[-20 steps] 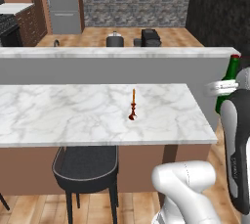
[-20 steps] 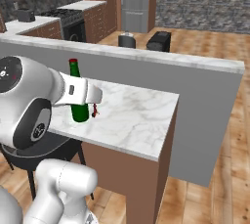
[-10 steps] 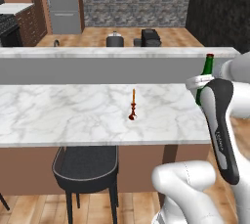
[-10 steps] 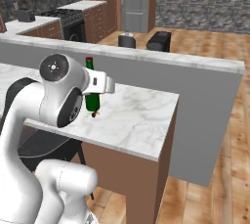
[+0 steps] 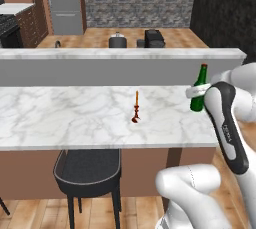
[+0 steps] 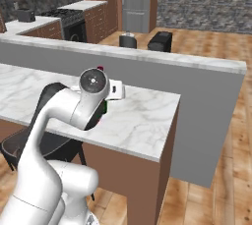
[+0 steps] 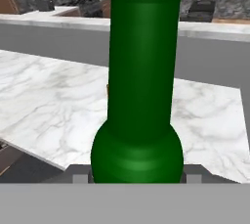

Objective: Get the candle and the beer from the cabinet and move them to the dining counter.

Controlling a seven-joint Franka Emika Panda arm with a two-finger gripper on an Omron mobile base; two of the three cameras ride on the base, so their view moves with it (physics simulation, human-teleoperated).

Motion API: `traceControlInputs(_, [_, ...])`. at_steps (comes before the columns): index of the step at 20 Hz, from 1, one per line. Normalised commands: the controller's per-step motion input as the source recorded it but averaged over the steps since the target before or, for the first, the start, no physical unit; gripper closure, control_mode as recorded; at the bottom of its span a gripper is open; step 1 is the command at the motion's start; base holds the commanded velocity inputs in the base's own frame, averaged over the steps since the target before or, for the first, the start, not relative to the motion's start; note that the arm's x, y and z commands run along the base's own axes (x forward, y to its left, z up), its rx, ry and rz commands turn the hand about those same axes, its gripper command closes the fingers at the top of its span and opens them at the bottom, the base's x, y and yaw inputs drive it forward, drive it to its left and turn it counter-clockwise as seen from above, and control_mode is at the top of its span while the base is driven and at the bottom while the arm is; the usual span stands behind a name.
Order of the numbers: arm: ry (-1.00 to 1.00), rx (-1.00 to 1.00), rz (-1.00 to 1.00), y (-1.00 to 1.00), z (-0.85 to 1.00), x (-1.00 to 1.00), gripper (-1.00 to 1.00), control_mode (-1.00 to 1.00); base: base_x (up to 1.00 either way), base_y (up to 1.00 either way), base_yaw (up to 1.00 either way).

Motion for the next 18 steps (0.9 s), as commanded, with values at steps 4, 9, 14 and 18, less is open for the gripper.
traceControlInputs(4, [0.02,0.01,0.09,0.0,-0.44,0.52,1.0,-1.0,0.0,0.0,0.0])
traceControlInputs(9, [0.01,0.0,0.03,0.0,-0.39,0.49,1.0,-1.0,0.0,0.0,0.0])
traceControlInputs(14, [0.0,0.0,0.0,0.0,-0.27,0.4,1.0,-1.0,0.0,0.0,0.0])
traceControlInputs(18, [0.0,0.0,0.0,0.0,-0.29,0.36,1.0,-1.0,0.0,0.0,0.0])
